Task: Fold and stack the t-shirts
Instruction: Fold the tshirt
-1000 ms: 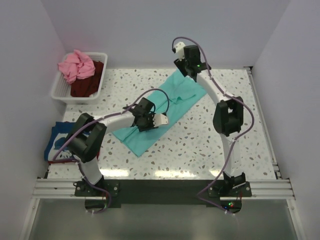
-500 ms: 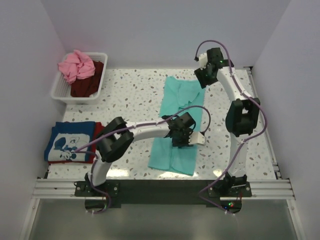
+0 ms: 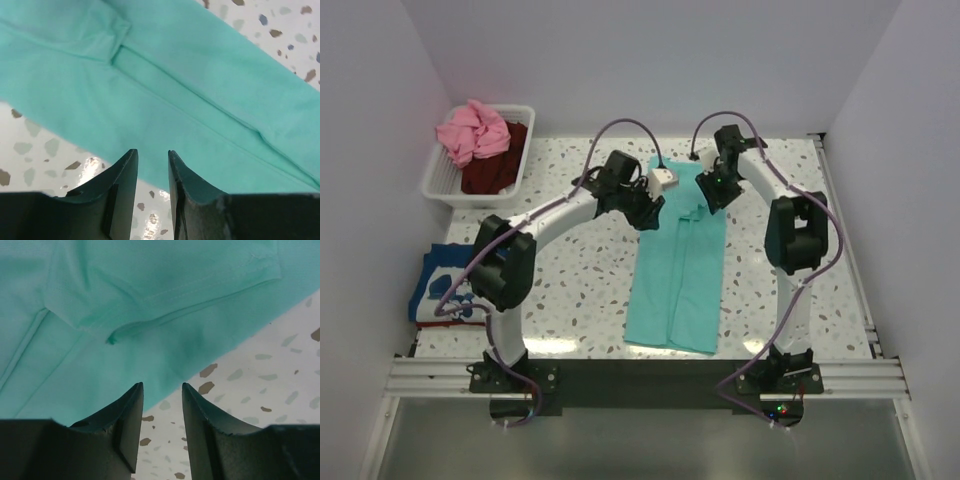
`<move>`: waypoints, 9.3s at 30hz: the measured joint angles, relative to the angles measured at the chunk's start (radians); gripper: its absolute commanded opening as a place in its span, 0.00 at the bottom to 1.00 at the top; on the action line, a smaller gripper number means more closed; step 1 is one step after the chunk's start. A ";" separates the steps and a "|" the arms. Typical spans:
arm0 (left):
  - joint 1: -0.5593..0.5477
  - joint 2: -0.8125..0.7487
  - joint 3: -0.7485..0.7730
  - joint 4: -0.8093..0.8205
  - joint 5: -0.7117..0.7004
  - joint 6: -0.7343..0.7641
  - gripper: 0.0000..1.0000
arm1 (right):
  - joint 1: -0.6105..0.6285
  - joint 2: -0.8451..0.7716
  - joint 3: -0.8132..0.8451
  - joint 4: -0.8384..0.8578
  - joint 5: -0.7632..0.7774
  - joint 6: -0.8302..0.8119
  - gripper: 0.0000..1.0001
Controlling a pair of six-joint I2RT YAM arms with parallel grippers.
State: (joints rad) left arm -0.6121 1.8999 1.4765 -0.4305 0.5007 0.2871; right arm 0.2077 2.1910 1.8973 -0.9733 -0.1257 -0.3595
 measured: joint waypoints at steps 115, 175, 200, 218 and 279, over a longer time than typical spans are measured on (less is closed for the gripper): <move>-0.292 -0.443 -0.828 0.197 -0.002 0.673 0.00 | 0.535 -1.202 -1.450 0.431 -0.183 -0.858 0.00; -0.057 -0.580 -0.321 -0.310 0.213 0.638 0.00 | 0.451 -1.221 -0.883 -0.096 -0.239 -0.767 0.00; 0.115 -0.146 -0.010 -0.343 0.283 0.846 0.00 | 0.169 -0.742 -0.679 -0.058 -0.391 -1.067 0.00; 0.178 0.086 0.113 -0.360 0.296 0.947 0.00 | 0.107 -0.467 -0.578 0.021 -0.394 -1.184 0.00; 0.127 -0.208 -0.669 0.631 0.518 -0.803 1.00 | 0.134 -0.572 -0.860 0.335 -0.726 0.363 0.99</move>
State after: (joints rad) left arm -0.4850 1.6920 0.8074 0.2005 1.0183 -0.5163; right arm 0.3420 1.6192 1.0374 -0.6384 -0.8516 0.0036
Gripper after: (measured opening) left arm 0.997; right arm 0.986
